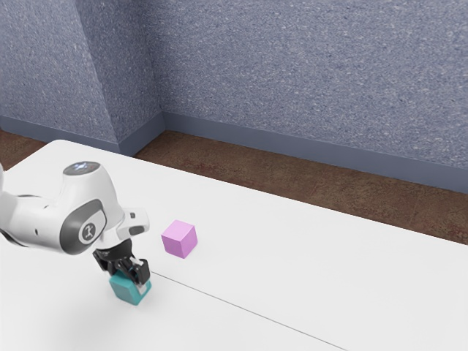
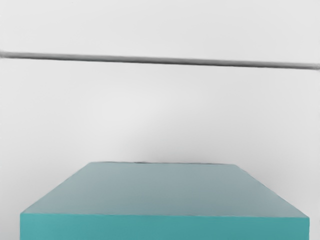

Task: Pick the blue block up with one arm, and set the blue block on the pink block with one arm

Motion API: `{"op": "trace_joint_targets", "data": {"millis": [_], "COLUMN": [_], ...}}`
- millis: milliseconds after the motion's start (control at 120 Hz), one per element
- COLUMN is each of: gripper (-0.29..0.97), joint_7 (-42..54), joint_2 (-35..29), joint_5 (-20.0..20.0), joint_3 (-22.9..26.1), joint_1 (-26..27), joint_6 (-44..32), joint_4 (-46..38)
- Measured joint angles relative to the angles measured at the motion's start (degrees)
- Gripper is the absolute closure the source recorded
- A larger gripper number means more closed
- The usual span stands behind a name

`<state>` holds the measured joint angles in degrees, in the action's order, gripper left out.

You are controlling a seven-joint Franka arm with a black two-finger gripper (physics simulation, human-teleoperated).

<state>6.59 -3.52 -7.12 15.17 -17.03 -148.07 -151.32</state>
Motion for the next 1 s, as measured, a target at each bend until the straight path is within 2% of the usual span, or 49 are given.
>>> {"op": "trace_joint_targets", "data": {"millis": [75,208,425,508,742,1000], "gripper": [0.30,0.30,0.29,0.30,0.29,0.30], "joint_7": [0.0,0.1,-0.4,-0.9,-2.4,-4.5], "joint_2": [-0.3,0.2,11.7,15.0,17.1,18.0], "joint_5": [0.7,3.5,7.2,8.2,9.2,10.3], "joint_3": [0.0,-0.1,-0.7,-0.8,-0.8,-0.7], "joint_1": [0.0,0.2,0.4,0.1,0.4,1.0], "joint_6": [1.1,6.5,20.6,25.1,31.4,26.1], "joint_4": [1.7,10.1,29.8,34.0,38.5,38.5]}}
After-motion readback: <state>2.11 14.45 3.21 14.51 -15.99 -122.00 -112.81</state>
